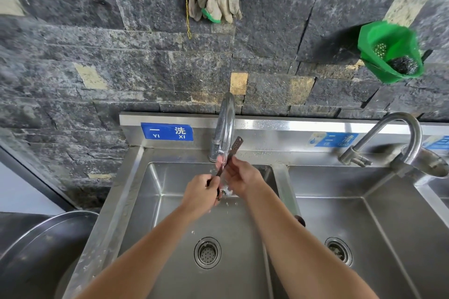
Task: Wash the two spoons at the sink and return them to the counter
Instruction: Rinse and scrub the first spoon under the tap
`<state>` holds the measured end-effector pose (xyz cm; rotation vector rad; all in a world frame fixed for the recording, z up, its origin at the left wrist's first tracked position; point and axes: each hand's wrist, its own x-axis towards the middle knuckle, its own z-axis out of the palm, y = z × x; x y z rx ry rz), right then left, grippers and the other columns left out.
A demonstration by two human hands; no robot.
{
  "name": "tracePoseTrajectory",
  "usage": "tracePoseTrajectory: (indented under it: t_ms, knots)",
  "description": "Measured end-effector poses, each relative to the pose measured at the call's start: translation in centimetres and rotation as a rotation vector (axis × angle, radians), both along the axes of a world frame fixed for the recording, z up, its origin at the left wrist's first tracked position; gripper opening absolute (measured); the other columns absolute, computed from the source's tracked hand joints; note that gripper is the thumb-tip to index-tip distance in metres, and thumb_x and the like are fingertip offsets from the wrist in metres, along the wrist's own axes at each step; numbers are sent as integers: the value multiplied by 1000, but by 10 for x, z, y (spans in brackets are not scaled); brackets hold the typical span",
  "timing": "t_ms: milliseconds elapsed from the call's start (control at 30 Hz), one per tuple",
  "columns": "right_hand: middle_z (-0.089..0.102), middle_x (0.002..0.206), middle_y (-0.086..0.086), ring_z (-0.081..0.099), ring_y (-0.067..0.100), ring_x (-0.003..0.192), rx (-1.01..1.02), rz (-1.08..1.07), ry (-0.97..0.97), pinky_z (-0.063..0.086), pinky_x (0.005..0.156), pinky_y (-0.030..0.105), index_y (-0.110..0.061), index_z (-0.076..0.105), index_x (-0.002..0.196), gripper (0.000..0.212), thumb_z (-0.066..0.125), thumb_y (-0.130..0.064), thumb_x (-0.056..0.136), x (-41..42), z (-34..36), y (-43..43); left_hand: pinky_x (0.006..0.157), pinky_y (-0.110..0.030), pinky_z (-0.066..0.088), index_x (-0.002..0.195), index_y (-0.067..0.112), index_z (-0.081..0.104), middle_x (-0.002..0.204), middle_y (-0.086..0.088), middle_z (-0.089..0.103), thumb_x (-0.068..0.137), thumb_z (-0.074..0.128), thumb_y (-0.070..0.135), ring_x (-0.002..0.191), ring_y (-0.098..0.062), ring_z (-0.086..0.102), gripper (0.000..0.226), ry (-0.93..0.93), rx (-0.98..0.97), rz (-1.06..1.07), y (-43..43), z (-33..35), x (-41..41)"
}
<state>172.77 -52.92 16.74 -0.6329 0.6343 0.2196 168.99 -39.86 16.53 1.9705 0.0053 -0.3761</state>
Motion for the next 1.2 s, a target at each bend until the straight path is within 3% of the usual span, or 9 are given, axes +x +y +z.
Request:
tracePoseTrajectory:
  t_ms: [167, 300, 433, 600, 733, 933, 1067, 1133, 1200]
  knots:
    - [66, 72, 9, 63, 15, 47, -196, 225, -58, 44, 38, 19, -2, 64, 84, 30, 40, -3, 102, -17, -9, 16, 36, -18, 34, 67, 8, 55, 42, 0, 55, 102, 43, 19, 30, -12, 48, 39, 39, 33, 43, -8, 2, 1]
    - [67, 57, 1, 61, 11, 42, -113, 197, -20, 38, 37, 19, -6, 59, 83, 34, 34, -12, 106, -13, -8, 9, 35, -20, 36, 74, 8, 59, 51, 1, 61, 101, 44, 21, 36, -15, 50, 34, 69, -4, 13, -4, 4, -4]
    - [52, 46, -8, 35, 8, 34, -140, 299, -138, 26, 37, 21, -14, 50, 79, 40, 24, -25, 107, -16, -8, 17, 34, -18, 35, 71, 12, 59, 50, 2, 59, 99, 46, 22, 34, -11, 50, 32, 76, -28, 74, -3, 13, 1]
    - [45, 48, 2, 42, 10, 34, 73, 112, 85, 38, 39, 18, -6, 51, 76, 37, 31, -10, 107, 0, -1, 21, 47, -23, 45, 61, 13, 59, 46, 2, 59, 96, 45, 25, 44, -21, 56, 40, 24, 158, 64, -8, 11, -3]
    - [34, 38, -1, 28, 10, 24, 98, 63, 118, 22, 26, 17, -7, 47, 73, 36, 30, -11, 105, 6, -6, 21, 44, -22, 40, 61, 13, 61, 55, -9, 64, 94, 43, 23, 44, -24, 54, 39, 86, 79, 61, -11, 13, -8]
    - [21, 34, -4, 18, 10, 22, 254, -12, 135, 7, 24, 20, -17, 30, 57, 47, 38, -21, 103, 15, -10, 5, 33, -15, 31, 64, 11, 61, 54, -5, 65, 94, 43, 23, 33, -16, 51, 36, 102, 28, 46, -21, 13, -27]
    - [22, 35, -4, 20, 9, 23, 133, 174, 70, 12, 23, 20, -18, 26, 61, 44, 28, -20, 105, 14, -2, 22, 50, -25, 50, 69, 11, 64, 73, -12, 72, 95, 46, 29, 53, -24, 62, 36, 108, 77, 165, -16, 19, -7]
    - [20, 35, -4, 19, 9, 22, 67, 232, 90, 12, 22, 20, -20, 21, 60, 45, 25, -16, 104, 15, 2, 27, 57, -29, 50, 78, 7, 69, 83, -17, 74, 94, 46, 29, 68, -32, 69, 35, 100, 117, 174, -17, 20, -8]
    - [19, 34, -5, 16, 9, 21, 31, 231, 129, 7, 23, 19, -21, 20, 60, 44, 24, -18, 104, 18, 5, 25, 56, -27, 47, 82, 3, 70, 84, -18, 73, 90, 47, 25, 69, -35, 67, 33, 71, 163, 184, -20, 17, -15]
